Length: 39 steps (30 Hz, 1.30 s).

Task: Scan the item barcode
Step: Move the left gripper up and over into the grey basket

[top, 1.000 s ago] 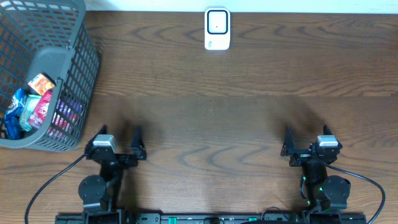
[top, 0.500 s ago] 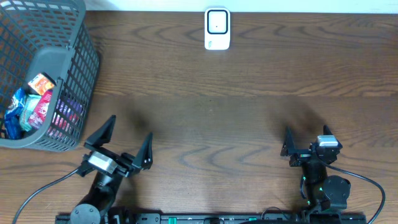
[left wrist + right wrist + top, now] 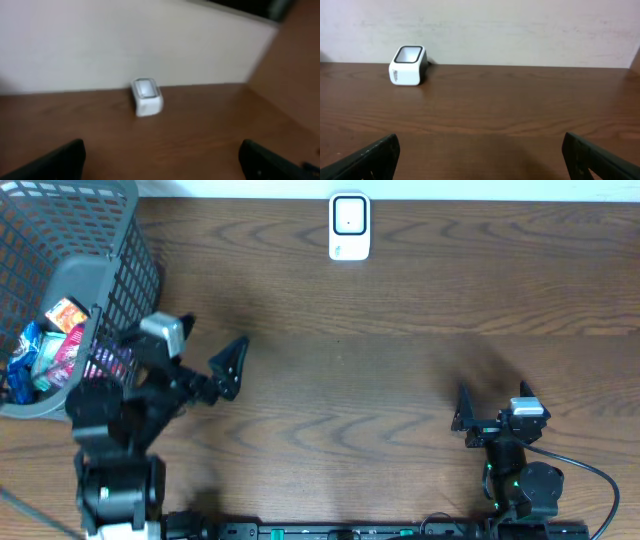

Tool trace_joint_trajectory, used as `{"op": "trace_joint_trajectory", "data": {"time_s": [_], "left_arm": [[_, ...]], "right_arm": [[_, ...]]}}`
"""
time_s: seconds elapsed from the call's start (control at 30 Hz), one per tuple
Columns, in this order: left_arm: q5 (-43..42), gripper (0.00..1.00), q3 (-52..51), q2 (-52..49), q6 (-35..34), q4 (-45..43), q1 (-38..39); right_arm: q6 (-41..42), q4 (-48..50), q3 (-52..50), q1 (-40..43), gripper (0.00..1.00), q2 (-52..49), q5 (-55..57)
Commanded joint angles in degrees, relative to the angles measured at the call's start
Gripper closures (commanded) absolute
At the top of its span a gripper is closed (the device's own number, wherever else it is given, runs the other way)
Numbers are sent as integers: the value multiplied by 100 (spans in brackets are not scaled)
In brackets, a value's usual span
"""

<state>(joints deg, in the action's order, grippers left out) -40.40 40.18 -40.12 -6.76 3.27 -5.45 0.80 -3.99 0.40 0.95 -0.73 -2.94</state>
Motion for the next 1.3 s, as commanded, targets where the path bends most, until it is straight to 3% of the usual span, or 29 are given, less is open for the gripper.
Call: {"op": "trace_joint_trajectory", "data": {"time_s": [0.0, 0.07, 0.13, 0.3, 0.5, 0.57, 0.67, 0.77, 0.97, 1.27], "left_arm": [[-789, 2, 586, -463, -22, -129, -9], [-525, 2, 1235, -879, -258, 535, -103], [-297, 2, 2100, -1397, -151, 1749, -271], [-396, 2, 4164, -2601, 938, 4304, -529], [-68, 2, 4905, -2837, 796, 4183, -745], [1320, 2, 5248, -2896, 162, 4387, -798], [3235, 2, 5930, -3174, 35, 5031, -800], [4411, 2, 7007, -3829, -44, 6078, -809], [4555, 2, 8826, -5386, -662, 7307, -1405], [4380, 2, 8964, -6245, -903, 7084, -2114]], "right_arm": [[-44, -17, -9, 9, 1, 24, 2], [-44, -15, -9, 9, 1, 24, 2], [-44, -17, -9, 9, 1, 24, 2], [-44, -17, -9, 9, 1, 24, 2], [-44, -17, -9, 9, 1, 24, 2], [-44, -17, -9, 9, 1, 24, 2], [-44, -17, -9, 9, 1, 24, 2], [-44, -17, -9, 9, 1, 24, 2], [-44, -17, -9, 9, 1, 24, 2], [-44, -15, -9, 9, 1, 24, 2]]}}
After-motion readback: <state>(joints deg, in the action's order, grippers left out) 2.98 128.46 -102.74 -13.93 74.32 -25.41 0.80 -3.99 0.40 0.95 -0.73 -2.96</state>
